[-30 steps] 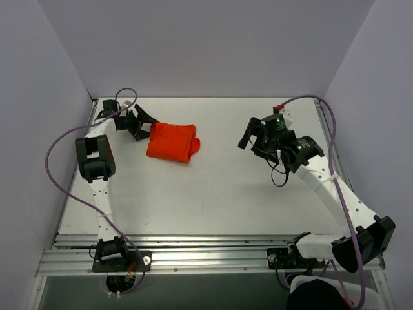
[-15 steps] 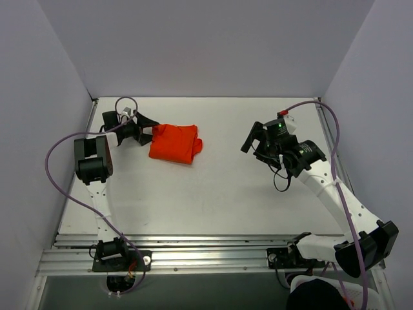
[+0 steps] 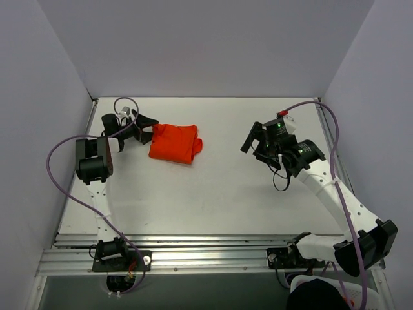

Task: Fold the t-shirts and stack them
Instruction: Neatly place the folded tshirt to the corner

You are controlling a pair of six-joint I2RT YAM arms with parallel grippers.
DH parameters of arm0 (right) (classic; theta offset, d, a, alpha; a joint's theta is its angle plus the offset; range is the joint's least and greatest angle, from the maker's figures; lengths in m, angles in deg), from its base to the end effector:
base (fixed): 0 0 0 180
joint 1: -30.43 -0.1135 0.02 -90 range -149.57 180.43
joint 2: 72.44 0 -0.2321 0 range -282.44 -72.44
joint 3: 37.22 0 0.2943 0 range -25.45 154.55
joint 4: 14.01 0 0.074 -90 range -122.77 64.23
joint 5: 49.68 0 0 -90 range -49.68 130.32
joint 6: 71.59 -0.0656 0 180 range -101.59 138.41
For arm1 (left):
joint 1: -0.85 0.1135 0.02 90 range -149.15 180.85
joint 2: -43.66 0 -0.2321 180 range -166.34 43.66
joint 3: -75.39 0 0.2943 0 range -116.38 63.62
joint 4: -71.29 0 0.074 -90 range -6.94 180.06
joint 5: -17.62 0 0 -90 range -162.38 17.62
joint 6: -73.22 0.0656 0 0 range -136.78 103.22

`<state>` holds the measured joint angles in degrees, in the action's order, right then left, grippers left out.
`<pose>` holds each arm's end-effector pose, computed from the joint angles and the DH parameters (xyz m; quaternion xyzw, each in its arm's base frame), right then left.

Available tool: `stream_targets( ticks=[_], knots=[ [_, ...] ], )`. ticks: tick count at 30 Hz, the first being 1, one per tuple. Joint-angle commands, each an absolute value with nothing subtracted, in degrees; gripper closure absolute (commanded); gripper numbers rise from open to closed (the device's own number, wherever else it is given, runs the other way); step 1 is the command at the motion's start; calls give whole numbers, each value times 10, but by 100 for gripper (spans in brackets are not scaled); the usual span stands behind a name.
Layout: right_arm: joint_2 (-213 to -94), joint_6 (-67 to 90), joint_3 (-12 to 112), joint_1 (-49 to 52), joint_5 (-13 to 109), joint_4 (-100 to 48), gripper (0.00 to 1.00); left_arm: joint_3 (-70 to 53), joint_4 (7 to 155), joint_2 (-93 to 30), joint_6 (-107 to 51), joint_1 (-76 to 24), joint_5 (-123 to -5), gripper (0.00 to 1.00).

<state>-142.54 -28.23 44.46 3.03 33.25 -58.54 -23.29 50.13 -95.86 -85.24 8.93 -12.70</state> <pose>0.3109 0.1521 0.3152 0.1756 0.8597 0.2437 0.4132 0.5228 0.0170 0.0356 -0.2143 0.7342 -0.6028 0.2272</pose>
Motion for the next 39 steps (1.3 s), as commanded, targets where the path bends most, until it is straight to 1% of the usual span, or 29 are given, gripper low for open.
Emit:
stream_targets(
  ticks=[1,2,6,8,11,12,13,15,16,17,18,19,25,29,30,33,36,37,38,39],
  knots=[
    [-1436,-292,439,30,326,-586,0,-223,611,-935,-749,70,-131,2],
    [-1437,-292,435,31,325,-584,0,-225,629,-930,-715,64,-134,2],
    [-1442,-293,428,31,326,-585,0,-218,692,-897,-657,45,-144,1],
    [-1441,-294,424,31,326,-581,0,-223,749,-891,-609,34,-160,1],
    [-1443,-291,423,31,328,-577,0,-261,844,-897,-555,16,-189,10],
    [-1443,-291,425,31,329,-576,0,-276,881,-910,-541,15,-200,17],
    [-1444,-290,427,31,328,-577,0,-293,934,-916,-526,15,-208,22],
    [-1449,-287,433,32,329,-577,0,-330,974,-930,-495,-4,-240,32],
    [-1449,-285,434,32,329,-578,0,-342,1003,-934,-487,-6,-251,57],
    [-1449,-284,435,32,329,-579,0,-361,1018,-938,-483,-7,-260,78],
    [-1450,-284,435,32,328,-580,0,-372,1036,-946,-474,-7,-288,90],
    [-1449,-283,435,33,327,-580,1,-383,1066,-949,-468,-8,-300,97],
    [-1446,-279,432,34,323,-582,1,-434,1098,-959,-456,-11,-319,98],
    [-1449,-277,438,34,323,-579,1,-469,1118,-953,-460,8,-335,98],
    [-1450,-276,440,34,323,-579,1,-478,1121,-951,-461,42,-338,98],
    [-1454,-274,442,34,326,-577,1,-538,1153,-957,-464,94,-357,98],
    [-1456,-275,436,34,335,-569,1,-678,1223,-999,-449,127,-392,98],
    [-1458,-275,435,34,337,-568,1,-695,1184,-987,-455,156,-392,98],
    [-1462,-274,435,34,337,-567,1,-661,1168,-977,-478,173,-394,98],
    [-1464,-273,439,34,342,-569,2,-672,1178,-981,-478,189,-412,98]
  ],
)
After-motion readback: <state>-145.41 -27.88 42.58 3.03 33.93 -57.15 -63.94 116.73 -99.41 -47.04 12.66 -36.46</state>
